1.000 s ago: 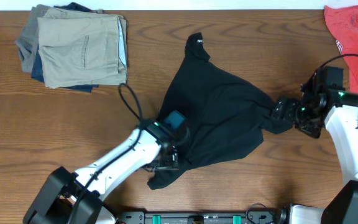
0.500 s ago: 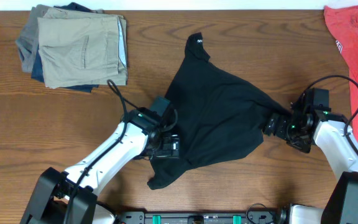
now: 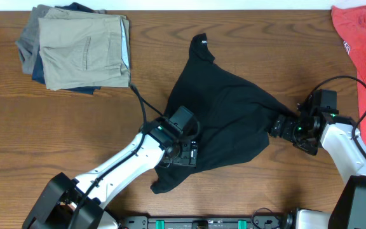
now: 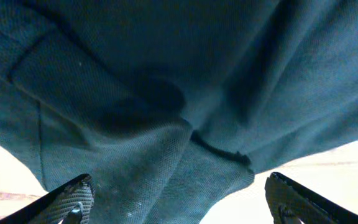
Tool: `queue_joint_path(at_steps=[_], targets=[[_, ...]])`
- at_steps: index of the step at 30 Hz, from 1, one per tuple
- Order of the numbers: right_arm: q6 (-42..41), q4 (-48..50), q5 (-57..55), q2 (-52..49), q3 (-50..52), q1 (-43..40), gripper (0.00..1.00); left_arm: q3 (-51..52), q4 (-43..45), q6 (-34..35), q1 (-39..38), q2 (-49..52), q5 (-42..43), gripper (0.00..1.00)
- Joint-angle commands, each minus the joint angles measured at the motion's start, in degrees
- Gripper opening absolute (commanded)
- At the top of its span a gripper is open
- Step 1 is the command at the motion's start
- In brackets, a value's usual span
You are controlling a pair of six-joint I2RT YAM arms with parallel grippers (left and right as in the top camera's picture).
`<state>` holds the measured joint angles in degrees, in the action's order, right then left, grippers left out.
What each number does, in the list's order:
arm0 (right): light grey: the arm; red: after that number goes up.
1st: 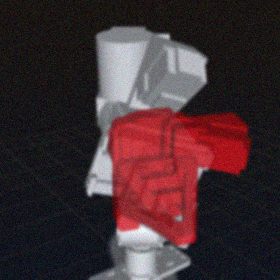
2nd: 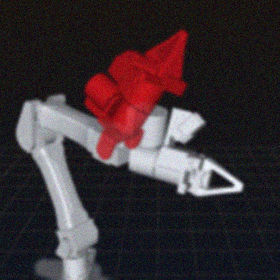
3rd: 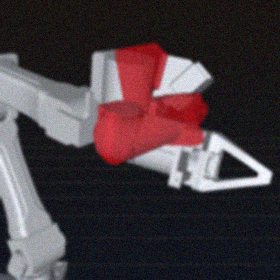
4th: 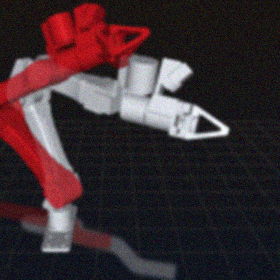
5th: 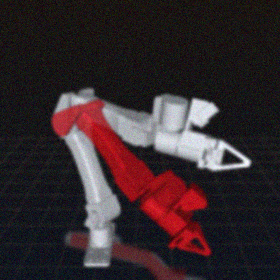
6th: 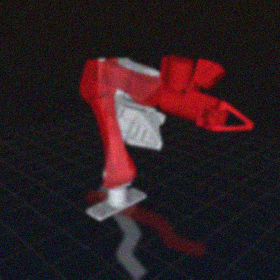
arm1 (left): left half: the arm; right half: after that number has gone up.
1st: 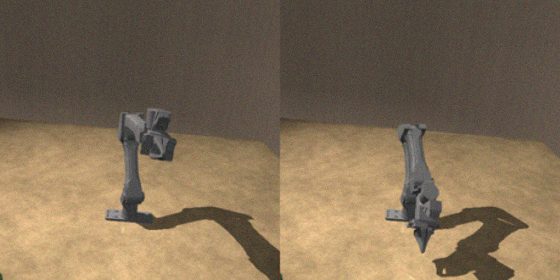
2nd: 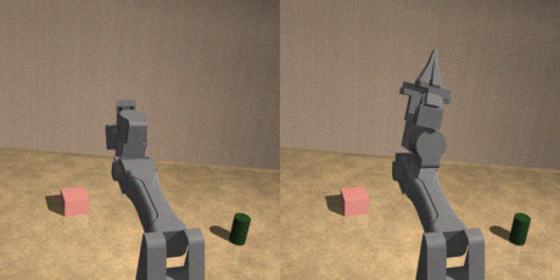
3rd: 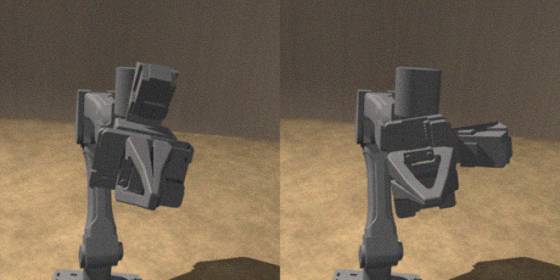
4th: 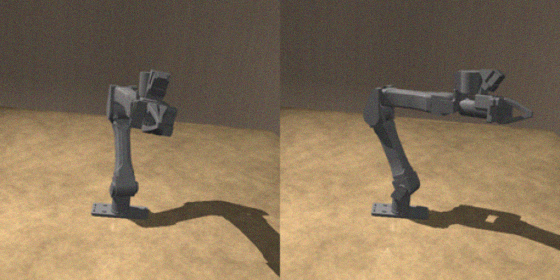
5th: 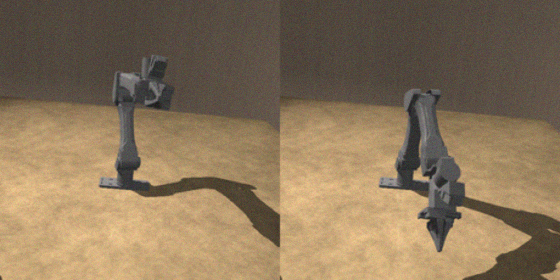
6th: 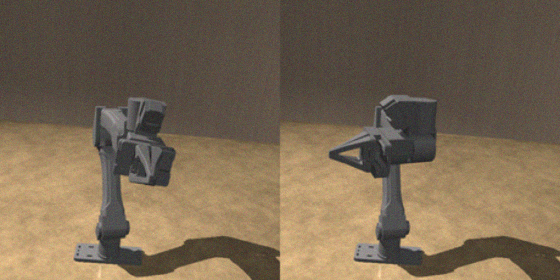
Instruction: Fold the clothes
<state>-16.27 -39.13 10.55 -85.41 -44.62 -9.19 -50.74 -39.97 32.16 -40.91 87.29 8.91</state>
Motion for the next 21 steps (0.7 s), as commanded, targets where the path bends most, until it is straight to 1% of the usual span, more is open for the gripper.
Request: queue_joint_path(at_steps=[1,4,6,9,11,14,17,21], targets=[[0.5,0.2,0.2,-0.2,0.0,-0.1,0.99,-0.8,0.2,1.2,-1.9,1.6,-5.4,0.88],[0.5,0.2,0.2,-0.2,0.0,-0.1,0.99,-0.9,0.9,1.2,-3.7,3.8,-5.6,0.87],[0.5,0.2,0.2,-0.2,0.0,-0.1,0.99,-0.9,0.9,2.6,-4.5,5.4,-6.7,0.86],[0.5,0.2,0.2,-0.2,0.0,-0.1,0.99,-0.9,1.1,4.0,-4.9,7.5,-7.6,0.86],[0.5,0.2,0.2,-0.2,0.0,-0.1,0.99,-0.9,1.1,4.0,-4.9,8.6,-7.8,0.84],[0.5,0.2,0.2,-0.2,0.0,-0.1,0.99,-0.9,0.7,4.0,-4.9,9.4,-8.3,0.75],[0.5,0.1,0.2,-0.2,0.0,-0.1,0.99,-1.2,-0.6,4.6,-4.9,9.1,-8.6,0.62],[0.5,0.2,0.2,-0.2,0.0,-0.1,0.99,-3.9,-6.2,5.1,-4.9,8.3,-11.0,0.45]])
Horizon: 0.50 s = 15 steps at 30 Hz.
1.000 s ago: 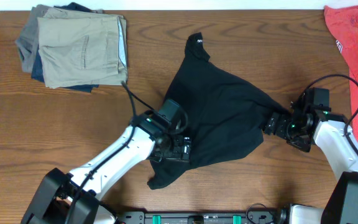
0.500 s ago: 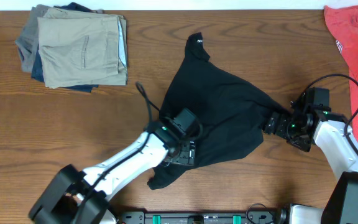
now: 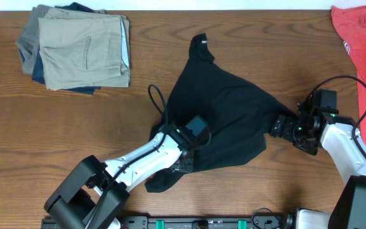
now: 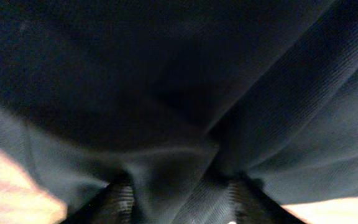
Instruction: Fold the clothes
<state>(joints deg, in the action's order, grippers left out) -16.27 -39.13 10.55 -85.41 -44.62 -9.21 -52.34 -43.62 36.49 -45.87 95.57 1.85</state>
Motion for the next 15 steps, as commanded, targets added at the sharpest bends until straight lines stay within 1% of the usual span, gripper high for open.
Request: queue_joint_path(at_steps=[1,5,7,8,9,10,12,13,15], targets=[[0.5,0.2,0.2,-0.2,0.0,-0.1,0.99,-3.3,-4.3,0.7,0.1,-0.3,-5.1,0.42],[0.5,0.2,0.2,-0.2,0.0,-0.1,0.99,-6.6,-9.7,0.7,0.2,-1.5,-8.4,0.26],[0.5,0.1,0.2,-0.2,0.0,-0.1,0.99,-7.2,-10.6,0.7,0.2,-2.2,-8.6,0.20],[0.5,0.1,0.2,-0.2,0.0,-0.1,0.99,-7.3,-10.7,0.7,0.2,-2.5,-8.5,0.19],[0.5,0.1,0.2,-0.2,0.0,-0.1,0.99,-7.3,-10.8,0.7,0.2,-2.7,-8.6,0.12],[0.5,0.1,0.2,-0.2,0.0,-0.1,0.99,-7.3,-11.0,0.7,0.2,-2.9,-8.6,0.09],[0.5,0.0,0.2,-0.2,0.1,-0.1,0.99,-7.3,-11.0,0.7,0.2,-2.9,-8.2,0.09],[0.5,0.0,0.2,-0.2,0.0,-0.1,0.99,-7.3,-11.0,0.7,0.2,-2.9,-7.6,0.11],[0.5,0.0,0.2,-0.2,0.1,-0.1,0.99,-7.3,-10.4,2.1,0.2,-2.9,-4.5,0.33]])
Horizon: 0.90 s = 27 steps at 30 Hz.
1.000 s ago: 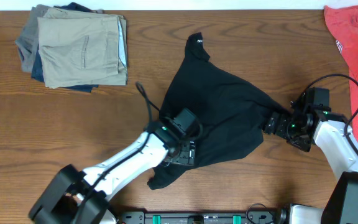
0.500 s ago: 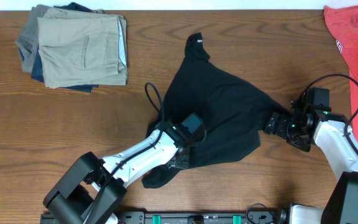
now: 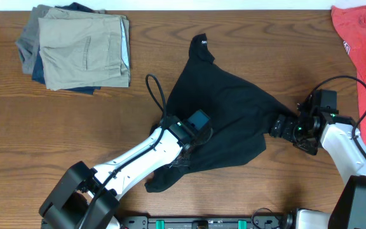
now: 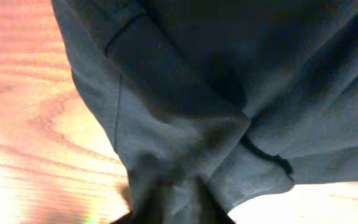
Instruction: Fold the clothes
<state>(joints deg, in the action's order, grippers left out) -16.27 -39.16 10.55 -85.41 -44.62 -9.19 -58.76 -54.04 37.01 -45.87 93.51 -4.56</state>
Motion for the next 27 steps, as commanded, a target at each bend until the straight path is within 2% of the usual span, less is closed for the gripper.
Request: queue_joint_path(at_steps=[1,5,9,13,24,27], targets=[[0.5,0.0,0.2,-0.2,0.0,-0.1,0.99,-0.8,0.6,2.4,0.2,-0.8,4.2,0.39],[0.5,0.0,0.2,-0.2,0.0,-0.1,0.99,-0.8,4.5,2.8,-0.9,-0.8,10.7,0.42],[0.5,0.0,0.2,-0.2,0.0,-0.1,0.99,-0.8,6.2,8.1,-3.6,-0.2,8.0,0.50],[0.5,0.0,0.2,-0.2,0.1,-0.1,0.99,-0.7,6.4,11.8,-4.4,1.7,6.9,0.50],[0.5,-0.3,0.2,-0.2,0.1,-0.1,0.99,-0.7,6.1,11.8,-4.3,8.9,6.9,0.49],[0.5,-0.2,0.2,-0.2,0.1,-0.1,0.99,-0.7,6.2,11.8,-4.3,9.1,6.9,0.44]])
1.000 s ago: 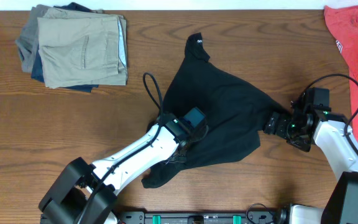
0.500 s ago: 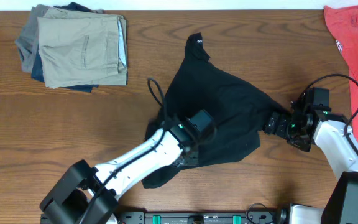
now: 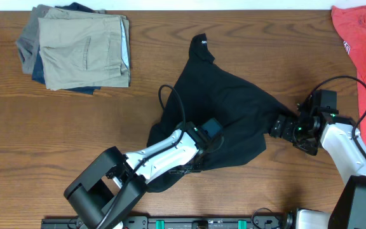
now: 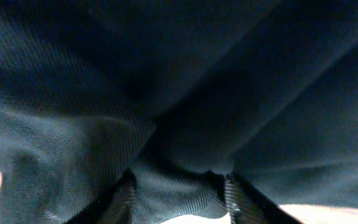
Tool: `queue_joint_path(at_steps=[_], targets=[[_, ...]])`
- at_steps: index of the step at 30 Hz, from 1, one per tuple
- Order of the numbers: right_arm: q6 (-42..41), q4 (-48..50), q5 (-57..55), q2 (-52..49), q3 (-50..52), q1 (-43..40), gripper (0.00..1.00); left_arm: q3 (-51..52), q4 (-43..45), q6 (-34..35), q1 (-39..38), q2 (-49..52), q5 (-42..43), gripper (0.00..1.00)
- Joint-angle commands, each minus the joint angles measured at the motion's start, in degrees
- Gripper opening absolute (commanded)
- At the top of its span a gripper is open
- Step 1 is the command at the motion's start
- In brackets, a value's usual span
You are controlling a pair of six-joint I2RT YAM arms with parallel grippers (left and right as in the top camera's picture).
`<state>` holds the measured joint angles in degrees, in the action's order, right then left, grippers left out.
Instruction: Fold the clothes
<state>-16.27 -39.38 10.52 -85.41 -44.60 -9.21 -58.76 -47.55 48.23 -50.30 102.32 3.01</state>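
Observation:
A black garment [image 3: 227, 108] lies crumpled across the middle of the wooden table [image 3: 56, 127], its collar end pointing toward the far edge. My left gripper [image 3: 210, 135] sits on the garment's lower middle. In the left wrist view dark cloth [image 4: 185, 93] fills the frame, and a bunched fold sits between the two fingers [image 4: 124, 198], so the left gripper [image 4: 179, 200] is shut on it. At the garment's right corner, which is drawn out to a point, my right gripper [image 3: 277, 126] is shut on the cloth.
A folded stack of clothes [image 3: 81, 48], khaki shorts on top, rests at the far left. A red garment [image 3: 361, 38] lies bunched at the far right edge, close behind the right arm. A black cable loops over the left arm.
My left gripper has moved a little to the right and nearer on the garment. The wrist view now shows only cloth where table showed at the left. The right arm is unchanged.
My left gripper stood wide open over the garment's lower left edge. Then it was further in with its fingers around a fold. It then held the fold higher, near the garment's left side, and now sits nearer the middle. The right gripper has kept the right corner throughout.

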Motion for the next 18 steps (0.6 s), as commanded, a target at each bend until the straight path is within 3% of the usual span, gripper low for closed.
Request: queue_joint_path(at_steps=[1,5,11,18], targets=[[0.5,0.0,0.3,-0.2,0.0,-0.1,0.99,-0.7,-0.3,0.6,0.1,0.2,-0.7,0.42],[0.5,0.0,0.2,-0.2,0.0,-0.1,0.99,-0.7,-0.8,0.6,0.1,0.1,-0.7,0.32],[0.5,0.0,0.3,-0.2,0.0,-0.1,0.99,-1.0,-3.6,0.6,0.1,-0.6,-2.0,0.08],[0.5,0.0,0.2,-0.2,0.0,-0.1,0.99,-1.6,-8.2,0.3,1.0,-5.2,-4.9,0.06]])
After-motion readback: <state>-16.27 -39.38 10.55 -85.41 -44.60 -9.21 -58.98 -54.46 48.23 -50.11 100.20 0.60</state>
